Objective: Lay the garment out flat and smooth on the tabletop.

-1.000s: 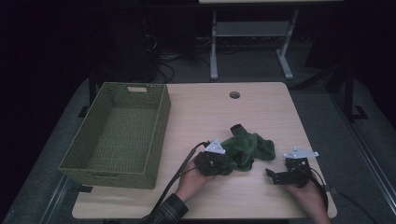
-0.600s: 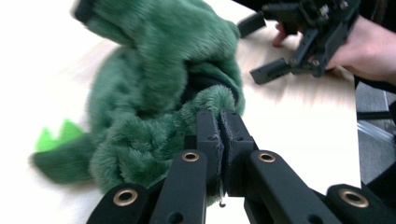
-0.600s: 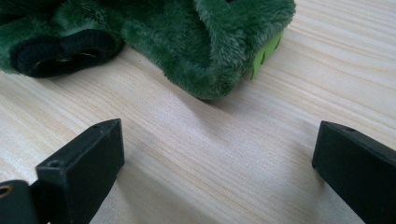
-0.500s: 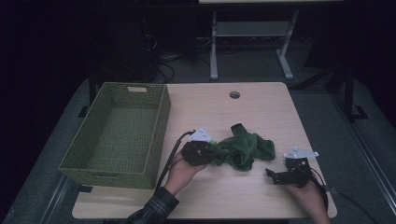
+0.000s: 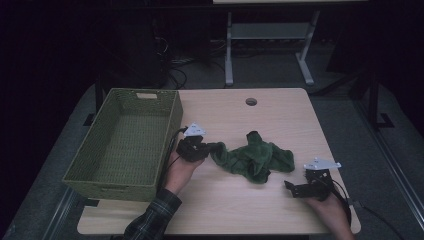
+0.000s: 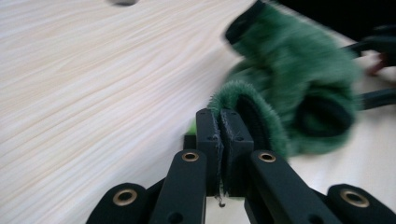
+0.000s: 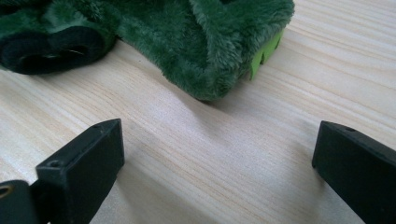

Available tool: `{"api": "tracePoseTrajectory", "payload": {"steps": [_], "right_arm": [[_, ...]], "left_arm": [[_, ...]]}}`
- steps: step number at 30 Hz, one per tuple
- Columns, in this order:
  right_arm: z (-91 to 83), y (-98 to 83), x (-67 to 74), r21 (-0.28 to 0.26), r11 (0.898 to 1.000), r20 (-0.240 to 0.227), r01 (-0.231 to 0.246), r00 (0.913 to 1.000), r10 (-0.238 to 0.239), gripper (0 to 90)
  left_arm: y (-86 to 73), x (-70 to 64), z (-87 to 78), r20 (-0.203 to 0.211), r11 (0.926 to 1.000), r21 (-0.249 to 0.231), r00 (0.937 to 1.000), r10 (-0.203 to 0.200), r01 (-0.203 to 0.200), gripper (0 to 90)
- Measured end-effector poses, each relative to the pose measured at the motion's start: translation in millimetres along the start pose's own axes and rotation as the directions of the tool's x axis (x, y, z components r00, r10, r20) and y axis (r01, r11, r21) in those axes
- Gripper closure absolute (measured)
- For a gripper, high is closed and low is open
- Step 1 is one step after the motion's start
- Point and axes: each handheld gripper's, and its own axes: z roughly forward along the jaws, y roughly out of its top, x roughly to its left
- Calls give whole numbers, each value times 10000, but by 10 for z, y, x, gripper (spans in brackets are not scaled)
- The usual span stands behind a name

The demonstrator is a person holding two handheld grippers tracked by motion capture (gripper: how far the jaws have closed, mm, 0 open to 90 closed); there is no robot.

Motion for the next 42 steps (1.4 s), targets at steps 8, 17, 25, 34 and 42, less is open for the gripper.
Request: {"api": "tracePoseTrajectory", "payload": {"steps": [8,17,25,34,42], "right_arm": [[0,0,0,1,10000,0,-3,10000,3,22],[-38,11,19,158,9999,-40,30,10000,-30,112],[-211,88,250,-670,9977,-1287,104,9915,-189,242],[-157,214,582,-1097,9916,-2455,688,9648,-941,414],[22,308,672,-786,9918,-2492,1006,9613,-1173,567]], "left_arm": [[64,-16,-142,-1052,9992,-396,9944,-77,36,620],[139,-207,-297,-199,9968,-752,9995,257,-271,510],[10,-128,-81,-98,9993,-163,9994,347,-348,516],[-158,16,192,-461,9961,850,9986,277,-237,501],[-224,36,334,-214,9889,1481,9996,182,-148,668]]}}
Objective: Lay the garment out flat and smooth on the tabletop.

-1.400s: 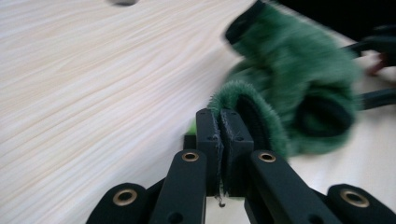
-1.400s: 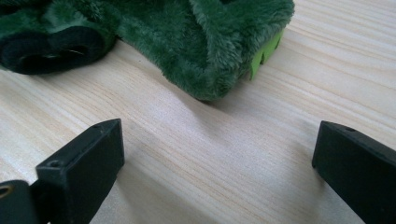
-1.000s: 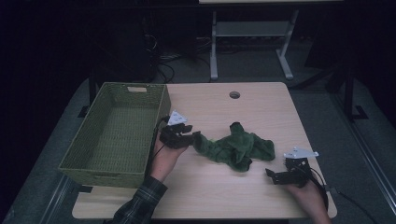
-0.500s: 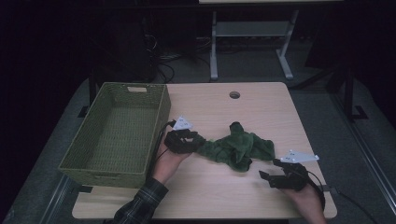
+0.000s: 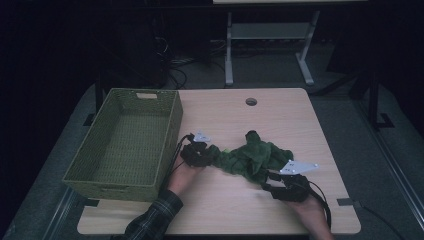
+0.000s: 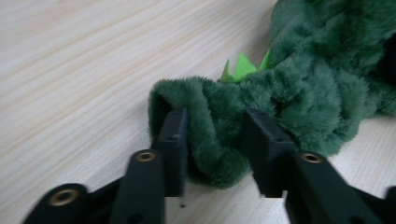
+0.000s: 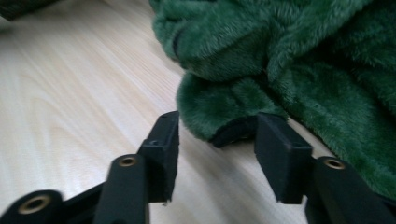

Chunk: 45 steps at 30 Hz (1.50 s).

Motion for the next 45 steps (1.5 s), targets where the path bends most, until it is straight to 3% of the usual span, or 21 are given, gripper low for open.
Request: {"api": "tracePoseTrajectory", "payload": {"steps": [4,6,8,13,18,27,29,32,35,36,41,44,45], "right_arm": [[89,6,-49,392,9991,84,-136,9999,133,746],[98,3,-80,571,9981,115,-241,9997,235,820],[70,5,-100,484,9983,154,-310,9994,303,835],[-71,-4,-191,245,9992,462,-320,9985,308,837],[-232,-52,-284,177,9988,576,-455,9973,444,840],[-439,-214,-289,288,9987,627,-414,9973,395,844],[-501,-270,-309,283,9987,720,-426,9966,404,846],[-583,-354,-347,314,9976,780,-618,9952,592,848],[-616,-430,-358,422,9961,844,-776,9937,738,850],[-611,-452,-361,522,9957,904,-767,9933,718,850],[-561,-467,-331,766,9941,996,-772,9926,695,841],[-553,-464,-322,688,9955,1001,-652,9933,582,792],[-558,-464,-322,600,9959,1003,-675,9931,613,737]], "left_arm": [[-4,3,15,179,9994,291,9997,172,-177,837],[-3,-3,11,299,9993,360,9995,80,-91,862],[-2,-15,-2,404,9990,428,9991,113,-130,869],[-30,-111,-104,842,9985,525,9964,127,-172,870],[-105,-236,-227,1499,9989,432,9886,105,-172,871],[-228,-466,-396,2143,9983,333,9760,394,-476,873],[-275,-494,-427,2338,9986,348,9718,311,-403,875],[-386,-563,-458,2777,9975,538,9602,286,-453,875],[-507,-641,-436,3074,9937,907,9509,348,-656,876],[-547,-666,-420,3093,9917,1072,9503,350,-714,876],[-546,-665,-418,3116,9923,980,9493,419,-760,860],[-531,-663,-446,3100,9927,843,9491,565,-866,765],[-502,-667,-492,2989,9939,601,9517,708,-929,765]]}}
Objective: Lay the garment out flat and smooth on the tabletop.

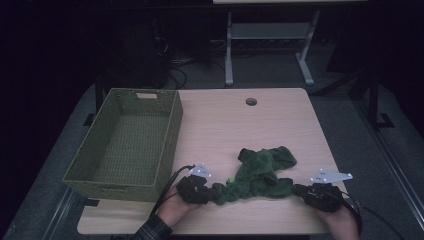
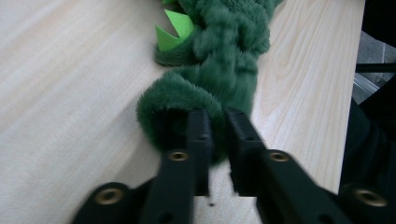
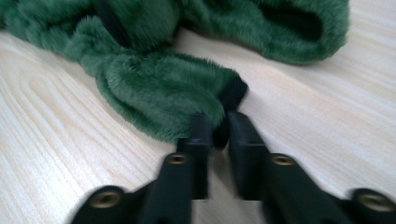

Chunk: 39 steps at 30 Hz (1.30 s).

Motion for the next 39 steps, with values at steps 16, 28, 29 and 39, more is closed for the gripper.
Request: {"api": "tracePoseTrajectory", "payload": {"steps": [16,28,29,39], "right_arm": [[58,339,131,-1136,9934,-1481,157,9884,-326,565],[248,436,157,-823,9951,-1353,555,9886,-663,776],[248,449,160,-851,9945,-1305,618,9888,-726,785],[188,618,92,-1448,9850,-744,939,9916,-1054,821]], "left_arm": [[698,276,-1,-801,9856,-1553,9953,542,-662,497],[1085,536,440,-400,9796,-1741,9947,943,-999,469],[1101,554,476,-308,9781,-1798,9944,1007,-1047,477],[1126,526,386,-360,9739,-1729,9891,1426,-1467,832]]}}
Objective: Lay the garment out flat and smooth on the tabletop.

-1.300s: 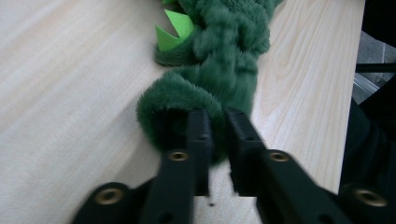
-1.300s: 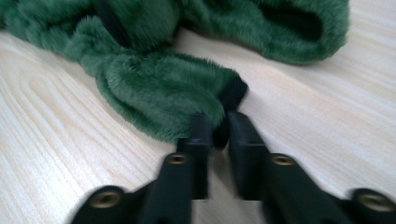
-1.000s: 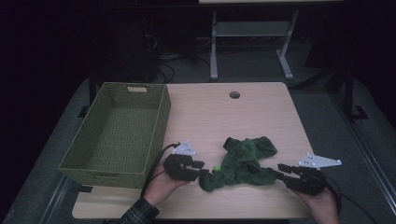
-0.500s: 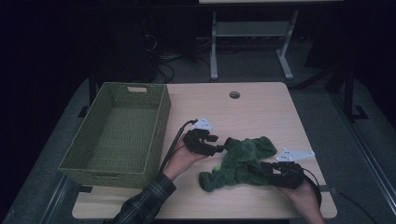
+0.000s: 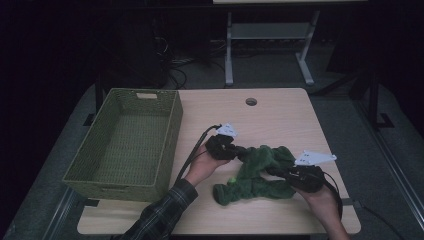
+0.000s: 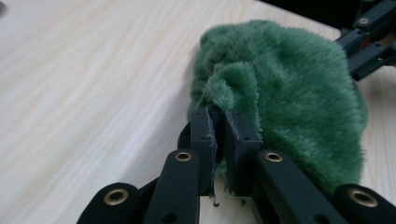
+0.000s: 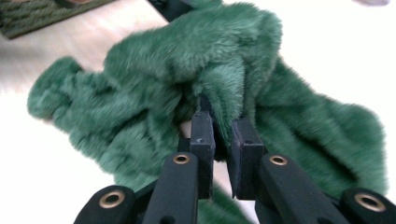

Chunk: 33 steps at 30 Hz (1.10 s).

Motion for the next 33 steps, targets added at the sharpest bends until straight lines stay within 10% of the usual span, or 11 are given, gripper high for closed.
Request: {"api": "tracePoseTrajectory", "payload": {"steps": [12,22,33], "right_arm": [[60,249,-214,-327,9994,606,150,9981,-130,831],[505,173,-384,820,9966,241,-128,9997,108,841],[561,100,-427,1093,9932,202,-390,9991,371,686]], "left_arm": [[-174,43,-418,-1094,9970,156,9912,-739,761,844],[-532,93,-250,-1577,9737,1820,9815,-1086,1370,850],[-547,53,-207,-1643,9757,1741,9808,-1047,1333,725]]}}
